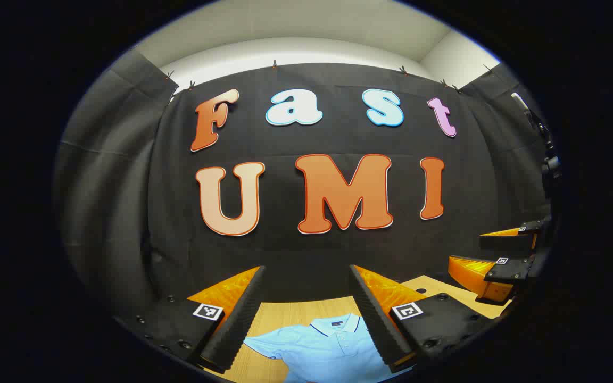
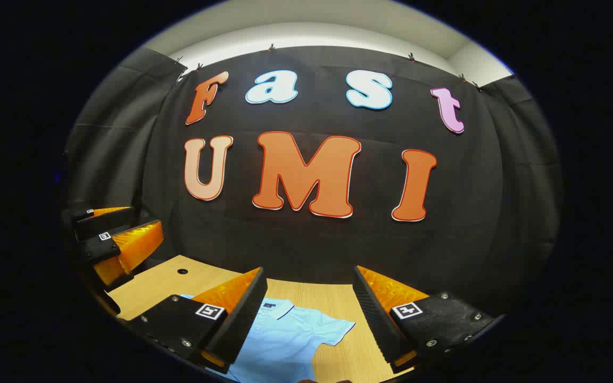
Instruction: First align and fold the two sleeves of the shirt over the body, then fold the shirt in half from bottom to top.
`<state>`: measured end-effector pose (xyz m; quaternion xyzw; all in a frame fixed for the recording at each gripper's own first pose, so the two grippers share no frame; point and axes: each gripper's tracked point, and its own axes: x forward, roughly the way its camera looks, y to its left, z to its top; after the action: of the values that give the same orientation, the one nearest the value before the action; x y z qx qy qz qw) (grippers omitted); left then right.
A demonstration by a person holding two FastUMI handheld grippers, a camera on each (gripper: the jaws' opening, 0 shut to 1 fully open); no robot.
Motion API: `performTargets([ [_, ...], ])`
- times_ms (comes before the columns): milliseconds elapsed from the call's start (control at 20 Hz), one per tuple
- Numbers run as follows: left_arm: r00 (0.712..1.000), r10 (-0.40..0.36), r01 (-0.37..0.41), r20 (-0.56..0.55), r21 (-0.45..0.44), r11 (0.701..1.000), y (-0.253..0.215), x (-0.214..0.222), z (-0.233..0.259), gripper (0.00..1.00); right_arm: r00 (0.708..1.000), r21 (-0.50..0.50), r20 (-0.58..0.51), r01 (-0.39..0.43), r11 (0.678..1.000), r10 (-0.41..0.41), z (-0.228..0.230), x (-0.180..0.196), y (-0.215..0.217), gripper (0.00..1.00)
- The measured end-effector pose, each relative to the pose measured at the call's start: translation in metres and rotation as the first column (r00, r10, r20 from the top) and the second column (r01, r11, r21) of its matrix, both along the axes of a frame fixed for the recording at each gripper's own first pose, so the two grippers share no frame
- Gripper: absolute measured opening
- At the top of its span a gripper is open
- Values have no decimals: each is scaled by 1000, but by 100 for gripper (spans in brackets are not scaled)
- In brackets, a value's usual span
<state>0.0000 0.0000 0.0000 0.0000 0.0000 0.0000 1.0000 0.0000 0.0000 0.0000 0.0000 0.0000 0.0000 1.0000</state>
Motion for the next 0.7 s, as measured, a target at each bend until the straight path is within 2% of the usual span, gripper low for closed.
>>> performTargets([
  [700, 997, -73, 73, 33, -6, 997, 18, -9, 2, 99, 994, -35, -54, 94, 995, -96, -14, 2, -1, 98],
])
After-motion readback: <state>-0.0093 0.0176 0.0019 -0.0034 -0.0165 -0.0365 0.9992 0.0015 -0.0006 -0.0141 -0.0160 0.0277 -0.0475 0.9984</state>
